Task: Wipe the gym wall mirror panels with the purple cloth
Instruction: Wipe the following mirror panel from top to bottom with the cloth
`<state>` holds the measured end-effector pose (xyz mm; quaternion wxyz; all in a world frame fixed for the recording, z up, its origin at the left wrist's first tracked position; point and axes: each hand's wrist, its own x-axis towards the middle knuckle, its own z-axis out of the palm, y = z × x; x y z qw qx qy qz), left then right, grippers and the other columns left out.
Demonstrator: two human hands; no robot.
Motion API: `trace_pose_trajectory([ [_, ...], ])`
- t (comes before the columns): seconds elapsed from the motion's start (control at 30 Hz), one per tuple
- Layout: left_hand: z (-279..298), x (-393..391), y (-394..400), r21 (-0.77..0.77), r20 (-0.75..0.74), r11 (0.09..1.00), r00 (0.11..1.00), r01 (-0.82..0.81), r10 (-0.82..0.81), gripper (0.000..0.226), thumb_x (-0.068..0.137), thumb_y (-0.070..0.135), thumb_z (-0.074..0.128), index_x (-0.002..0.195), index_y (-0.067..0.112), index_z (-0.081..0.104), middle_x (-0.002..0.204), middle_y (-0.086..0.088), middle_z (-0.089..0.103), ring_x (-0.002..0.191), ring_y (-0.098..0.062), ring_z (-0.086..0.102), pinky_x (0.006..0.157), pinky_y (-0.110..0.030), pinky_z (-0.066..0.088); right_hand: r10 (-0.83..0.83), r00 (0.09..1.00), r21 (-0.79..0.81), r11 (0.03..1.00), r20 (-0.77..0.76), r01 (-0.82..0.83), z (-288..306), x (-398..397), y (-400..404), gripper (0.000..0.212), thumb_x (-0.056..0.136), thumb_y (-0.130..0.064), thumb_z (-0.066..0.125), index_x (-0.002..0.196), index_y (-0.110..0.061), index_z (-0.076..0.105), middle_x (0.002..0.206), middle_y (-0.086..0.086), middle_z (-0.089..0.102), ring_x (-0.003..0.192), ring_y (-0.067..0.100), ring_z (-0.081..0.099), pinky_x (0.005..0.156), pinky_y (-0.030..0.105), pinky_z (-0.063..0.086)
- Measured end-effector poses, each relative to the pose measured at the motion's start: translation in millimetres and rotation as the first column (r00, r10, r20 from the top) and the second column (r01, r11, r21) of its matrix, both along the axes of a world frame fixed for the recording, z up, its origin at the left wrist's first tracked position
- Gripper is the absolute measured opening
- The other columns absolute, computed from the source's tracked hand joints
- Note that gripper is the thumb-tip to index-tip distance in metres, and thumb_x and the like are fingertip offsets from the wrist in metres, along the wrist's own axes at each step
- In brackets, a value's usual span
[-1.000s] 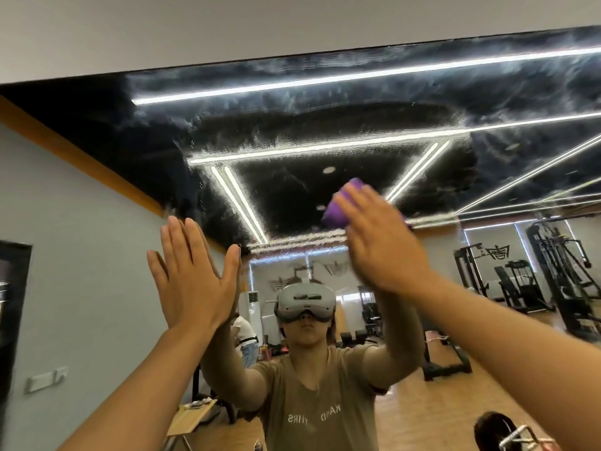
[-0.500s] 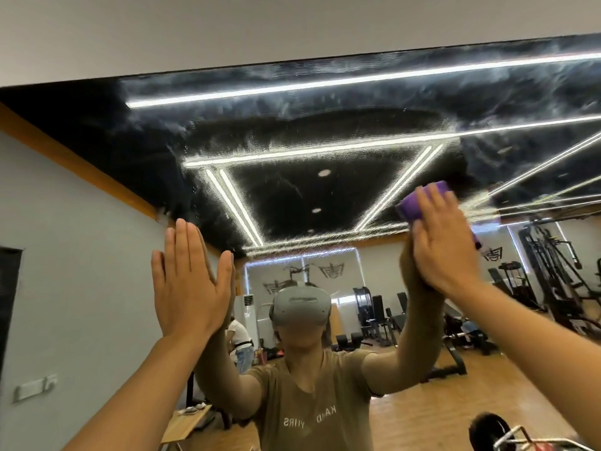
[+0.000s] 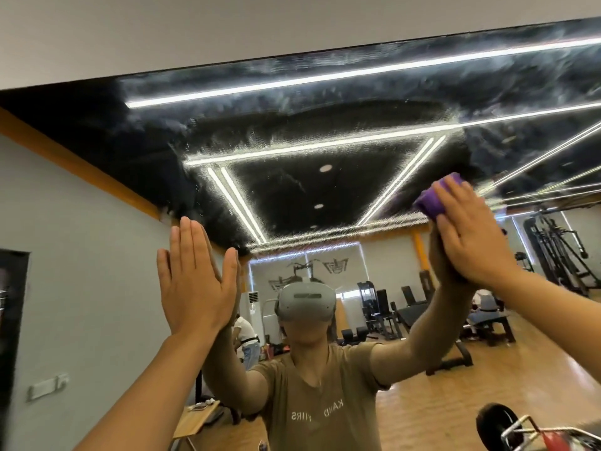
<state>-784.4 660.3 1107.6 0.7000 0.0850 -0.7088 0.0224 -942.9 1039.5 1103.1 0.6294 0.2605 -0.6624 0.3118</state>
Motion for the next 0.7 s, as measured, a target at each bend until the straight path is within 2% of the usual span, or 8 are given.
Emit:
trace_pose_trajectory([
  [0.13, -1, -1, -1, -0.002, -0.007, 1.000, 1.000, -0.005, 0.005, 0.078, 0.096, 0.067, 0.007, 0.154, 0.016, -0.006, 0.168, -0.004, 0.005, 0.155, -0.019, 0.001, 0.126, -0.039, -0.002, -0.047, 0.994, -0.126, 0.990, 0.103, 0.060, 0, -2, 13, 0.065, 0.099, -0.038, 0.026, 0.159, -0.013, 0.025, 0.167, 0.010, 0.021, 0.155, 0.027, 0.011, 0.127, 0.044, 0.005],
  [0.27, 0, -1, 0, 0.000, -0.004, 1.000, 1.000, -0.019, 0.019, 0.082, 0.096, 0.067, 0.005, 0.157, 0.013, 0.000, 0.169, -0.006, 0.007, 0.156, -0.021, 0.002, 0.126, -0.039, -0.002, -0.052, 0.995, -0.145, 0.987, 0.082, 0.064, -20, 8, -16, 0.061, 0.101, -0.037, 0.026, 0.159, -0.017, 0.023, 0.167, 0.007, 0.021, 0.156, 0.026, 0.010, 0.126, 0.045, 0.006],
  [0.37, 1, -1, -1, -0.003, -0.007, 0.999, 0.999, -0.035, 0.035, 0.085, 0.096, 0.067, 0.004, 0.159, 0.011, 0.006, 0.169, -0.006, 0.008, 0.156, -0.021, 0.003, 0.125, -0.035, -0.006, 0.007, 1.000, -0.051, 0.999, 0.012, -0.006, -38, 26, -54, 0.057, 0.103, -0.034, 0.031, 0.157, -0.022, 0.020, 0.166, 0.000, 0.020, 0.156, 0.017, 0.006, 0.126, 0.048, 0.009],
  [0.5, 2, -1, -1, -0.008, -0.019, 0.999, 0.999, -0.046, 0.046, 0.085, 0.097, 0.068, 0.003, 0.160, 0.012, 0.008, 0.168, -0.006, 0.009, 0.156, -0.021, 0.004, 0.121, -0.027, -0.014, 0.007, 0.986, 0.192, 0.981, -0.169, 0.026, -81, 45, -113, 0.056, 0.104, -0.031, 0.035, 0.159, -0.023, 0.028, 0.167, 0.000, 0.023, 0.156, 0.021, 0.014, 0.126, 0.044, 0.009],
  [0.7, 1, 1, -3, -0.013, -0.019, 0.999, 0.999, -0.048, 0.048, 0.085, 0.098, 0.067, 0.006, 0.161, 0.010, 0.010, 0.169, -0.005, 0.008, 0.156, -0.020, 0.003, 0.121, -0.026, -0.015, -0.015, 0.964, 0.391, 0.913, -0.264, 0.121, -86, 40, -98, 0.055, 0.104, -0.032, 0.035, 0.158, -0.025, 0.029, 0.166, 0.001, 0.027, 0.155, 0.019, 0.016, 0.125, 0.040, 0.011],
])
